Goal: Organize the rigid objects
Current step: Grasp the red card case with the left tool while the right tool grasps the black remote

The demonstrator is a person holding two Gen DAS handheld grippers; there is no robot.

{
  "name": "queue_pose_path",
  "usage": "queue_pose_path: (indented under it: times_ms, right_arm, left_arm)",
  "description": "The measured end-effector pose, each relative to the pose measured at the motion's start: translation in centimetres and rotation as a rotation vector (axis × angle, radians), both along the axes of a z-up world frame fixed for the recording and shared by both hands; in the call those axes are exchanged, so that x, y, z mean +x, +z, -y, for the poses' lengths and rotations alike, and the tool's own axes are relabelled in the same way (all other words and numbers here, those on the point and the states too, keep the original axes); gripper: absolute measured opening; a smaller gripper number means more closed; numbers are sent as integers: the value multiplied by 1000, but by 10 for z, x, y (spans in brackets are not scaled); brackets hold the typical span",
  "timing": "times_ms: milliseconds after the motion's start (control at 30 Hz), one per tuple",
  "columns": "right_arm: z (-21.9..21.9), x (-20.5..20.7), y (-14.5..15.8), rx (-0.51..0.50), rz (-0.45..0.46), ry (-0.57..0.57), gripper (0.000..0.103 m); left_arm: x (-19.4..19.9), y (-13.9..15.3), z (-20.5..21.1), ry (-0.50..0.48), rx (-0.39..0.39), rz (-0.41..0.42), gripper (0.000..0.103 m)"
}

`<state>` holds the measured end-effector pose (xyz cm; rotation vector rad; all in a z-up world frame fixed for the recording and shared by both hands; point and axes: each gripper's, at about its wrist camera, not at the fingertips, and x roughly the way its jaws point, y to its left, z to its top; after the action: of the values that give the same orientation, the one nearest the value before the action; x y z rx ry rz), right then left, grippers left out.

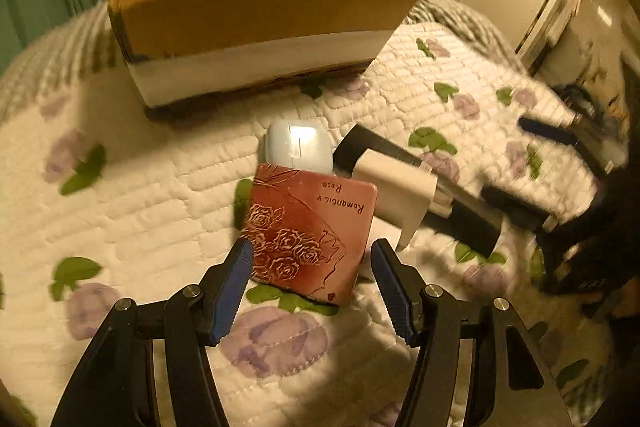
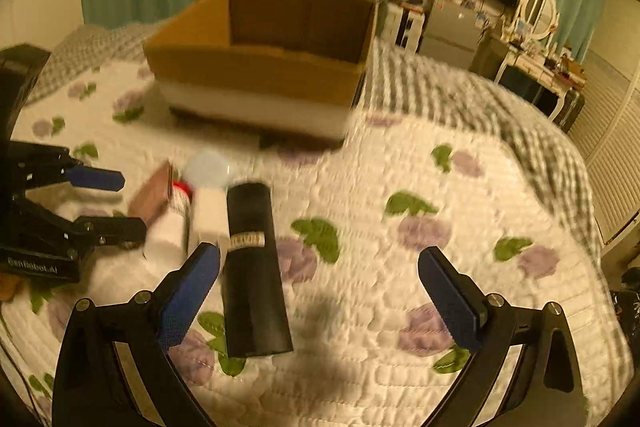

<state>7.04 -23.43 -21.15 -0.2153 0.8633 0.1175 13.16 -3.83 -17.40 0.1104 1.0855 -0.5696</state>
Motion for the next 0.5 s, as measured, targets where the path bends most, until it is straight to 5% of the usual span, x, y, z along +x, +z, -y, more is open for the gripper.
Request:
queue_pose_path:
  times_ms: [133,367,500]
  right_arm:
    - [-6,5,-18,-36,-47,22,100]
    - [-16,17,-41,-71,-110,49,100]
    - [-19,22,-49,-81,-128,56,100]
  left_arm:
    - [20,-7,-13,63,-86,-61,64]
    - [37,-13,-6,95,-43,-13,69]
    - [52,-26,-17,172,-86,-90,74]
